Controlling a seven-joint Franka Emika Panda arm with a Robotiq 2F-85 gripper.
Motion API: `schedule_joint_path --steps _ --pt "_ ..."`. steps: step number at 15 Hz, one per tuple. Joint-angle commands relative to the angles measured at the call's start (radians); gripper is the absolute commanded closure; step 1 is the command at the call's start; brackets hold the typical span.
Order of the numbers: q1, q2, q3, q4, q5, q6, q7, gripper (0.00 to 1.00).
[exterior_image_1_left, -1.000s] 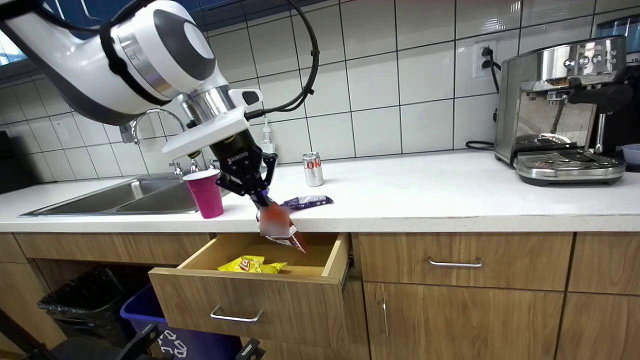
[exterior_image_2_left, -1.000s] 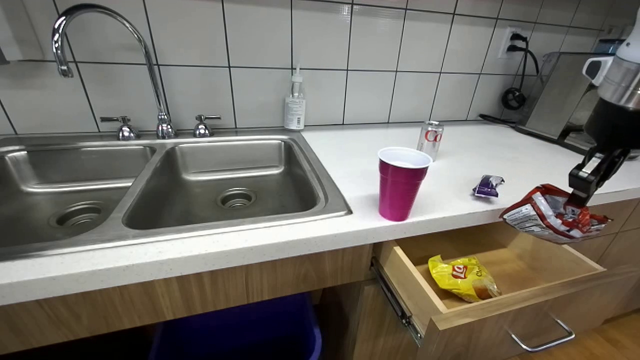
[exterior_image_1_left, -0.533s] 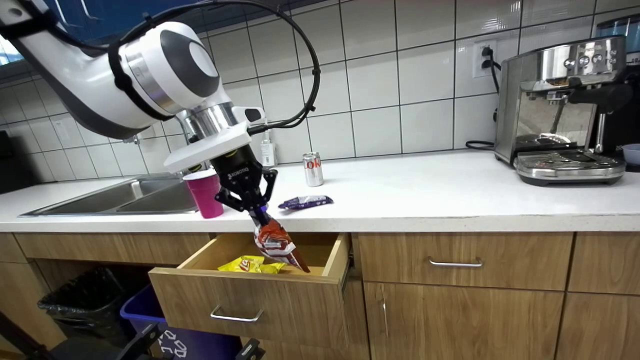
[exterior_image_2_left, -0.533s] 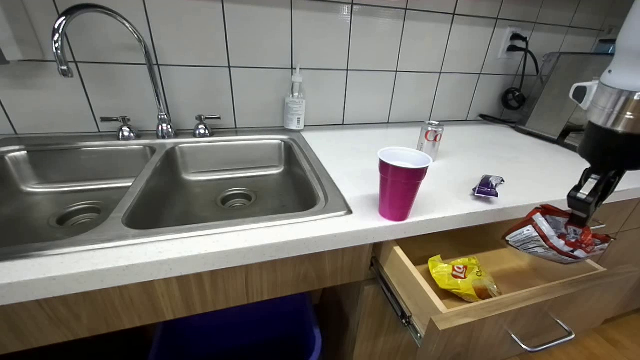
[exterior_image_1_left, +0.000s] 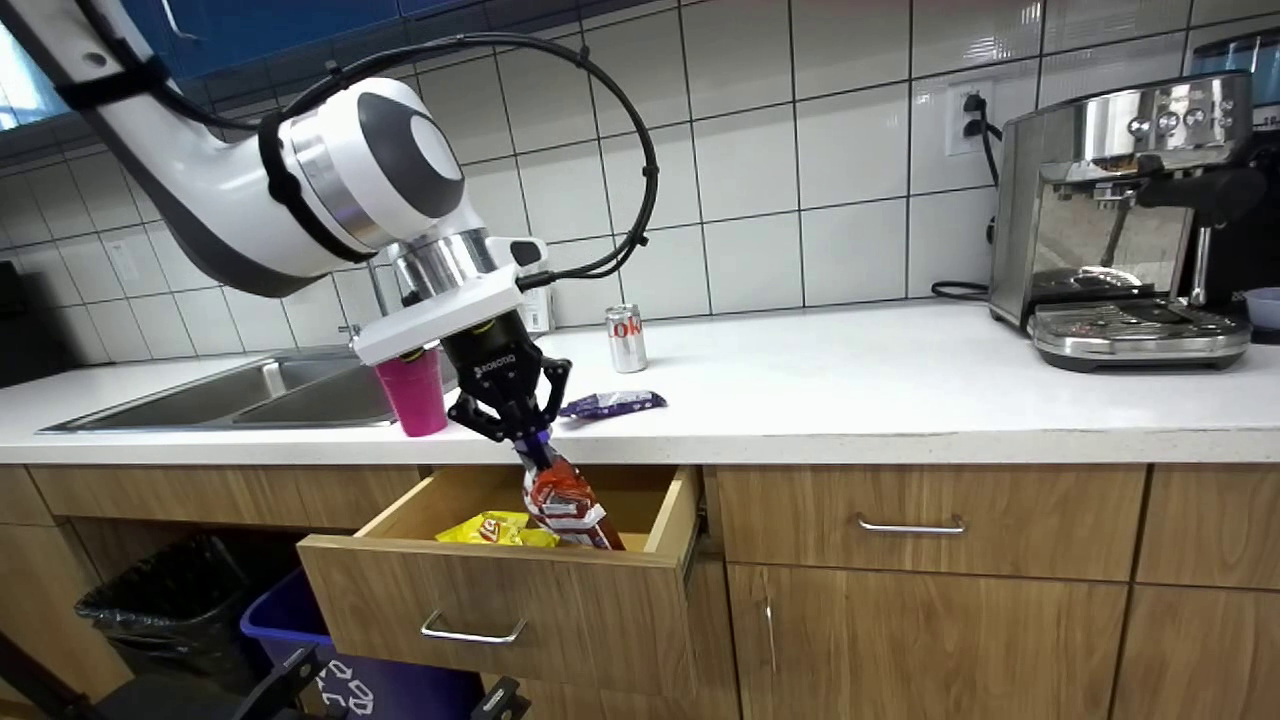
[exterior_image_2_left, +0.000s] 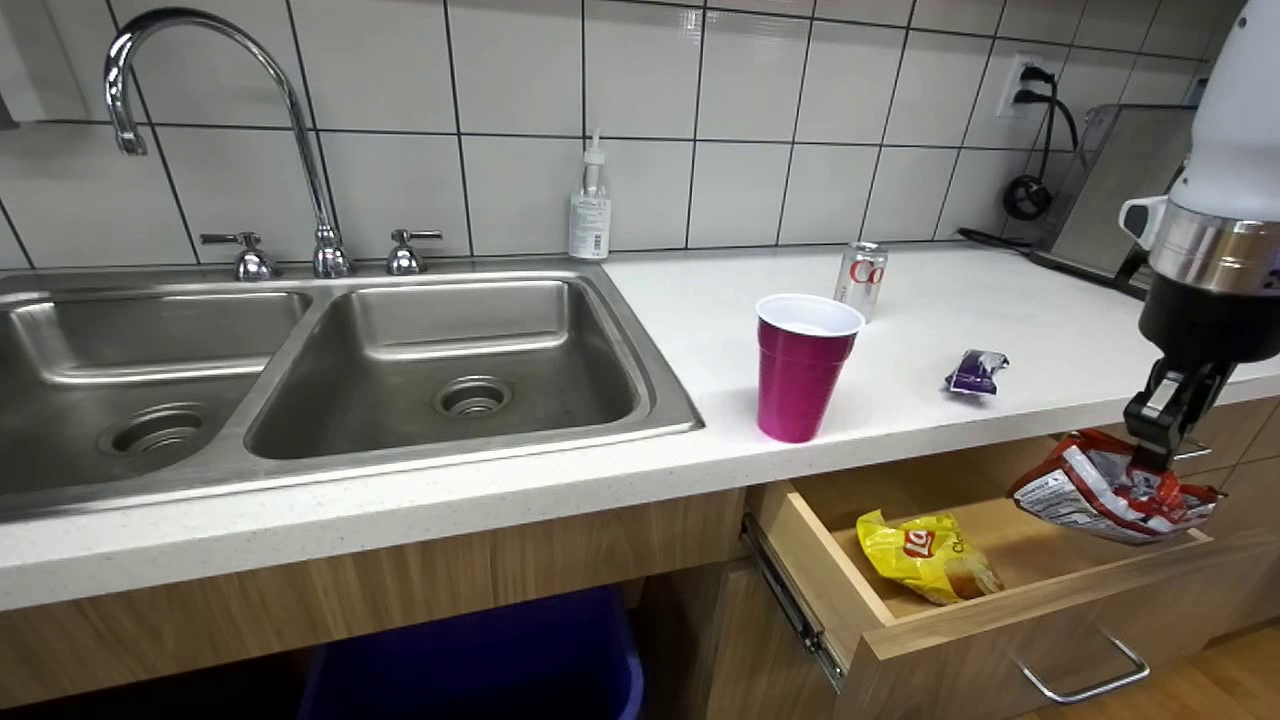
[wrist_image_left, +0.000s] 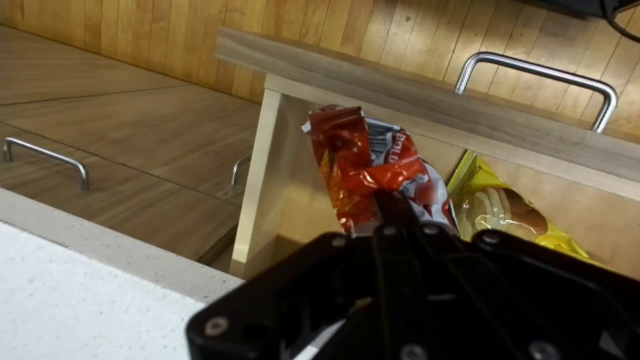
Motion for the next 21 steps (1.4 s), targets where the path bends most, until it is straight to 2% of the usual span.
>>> schedule_joint_path --steps 1,12,13,14,21 --pt "-0.038 0.076 0.025 0.066 -0.050 0.007 0.044 1.00" --pt "-0.009 0.230 0.005 0.183 -0.091 0.010 0.076 1.00" --pt "-0.005 0.236 0.003 0.188 -0.091 0.006 0.081 0.74" --pt "-0.002 0.241 0.002 0.192 -0.097 0.005 0.082 0.73" --pt "0.009 0.239 0.002 0.200 -0.084 0.004 0.072 0.22"
